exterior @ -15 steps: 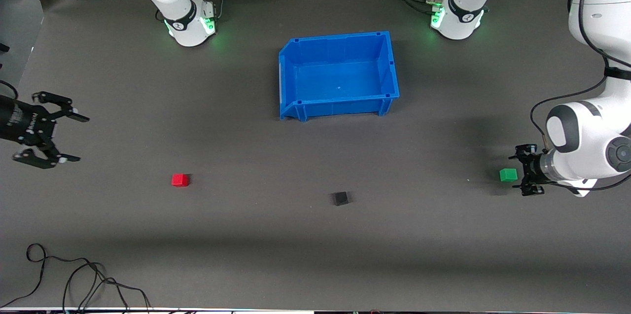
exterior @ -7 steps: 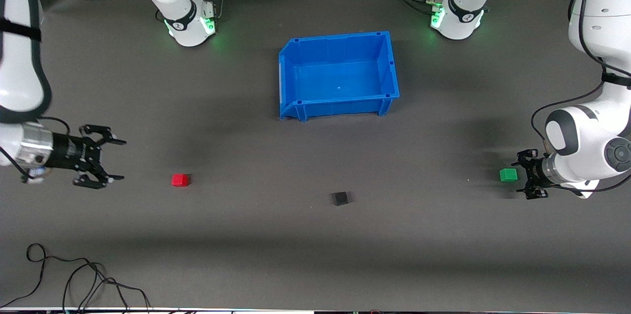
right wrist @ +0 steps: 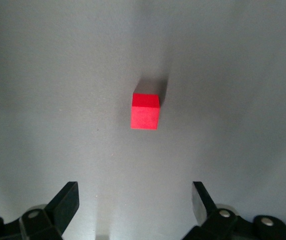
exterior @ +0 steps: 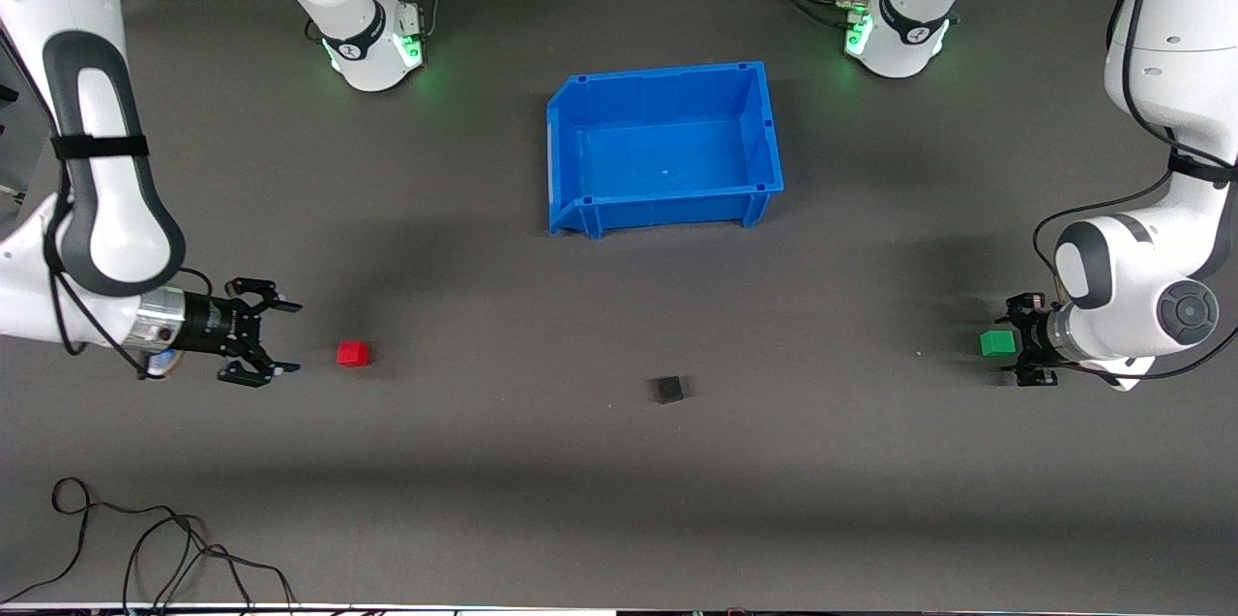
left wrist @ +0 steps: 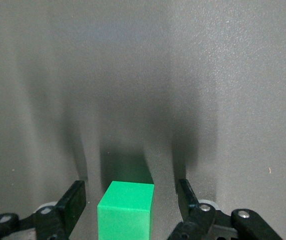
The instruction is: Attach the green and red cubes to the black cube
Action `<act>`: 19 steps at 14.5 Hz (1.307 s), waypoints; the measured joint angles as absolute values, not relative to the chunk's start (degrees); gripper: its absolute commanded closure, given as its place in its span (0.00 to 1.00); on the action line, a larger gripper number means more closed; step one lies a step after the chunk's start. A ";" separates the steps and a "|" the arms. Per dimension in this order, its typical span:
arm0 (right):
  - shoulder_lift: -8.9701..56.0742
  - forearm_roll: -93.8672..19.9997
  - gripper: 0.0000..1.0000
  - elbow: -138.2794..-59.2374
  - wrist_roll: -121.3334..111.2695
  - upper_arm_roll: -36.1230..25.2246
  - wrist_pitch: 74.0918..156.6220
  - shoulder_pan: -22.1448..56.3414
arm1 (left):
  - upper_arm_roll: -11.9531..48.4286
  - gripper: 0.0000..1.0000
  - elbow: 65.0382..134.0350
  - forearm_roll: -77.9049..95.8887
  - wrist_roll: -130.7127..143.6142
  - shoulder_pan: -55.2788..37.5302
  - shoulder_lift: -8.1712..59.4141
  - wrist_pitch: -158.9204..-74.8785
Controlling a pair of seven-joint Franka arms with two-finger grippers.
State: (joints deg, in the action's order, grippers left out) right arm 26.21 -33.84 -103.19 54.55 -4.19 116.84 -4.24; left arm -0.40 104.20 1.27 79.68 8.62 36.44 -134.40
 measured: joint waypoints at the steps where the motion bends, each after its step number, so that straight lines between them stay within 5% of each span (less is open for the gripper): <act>1: 27.58 -35.15 0.00 -103.32 52.65 -4.31 117.53 -4.30 | -0.38 0.39 104.18 1.17 79.68 8.58 36.43 -134.39; 5: 31.99 -38.55 0.00 -103.42 49.98 -4.51 122.02 -4.33 | -0.37 0.65 104.04 0.43 79.66 8.55 36.35 -134.29; 8: 33.57 -41.34 0.00 -103.41 49.33 -4.49 124.11 -4.28 | -0.37 0.98 103.68 -0.95 79.66 8.55 36.23 -132.63; 18: 37.59 -45.04 0.00 -103.39 46.08 -4.24 125.94 -3.90 | -0.25 1.00 99.79 2.04 79.85 9.36 32.28 -128.84; 19: 37.74 -45.04 0.13 -103.40 46.07 -4.21 125.94 -3.90 | 0.07 1.00 99.79 2.26 79.93 9.28 32.04 -128.75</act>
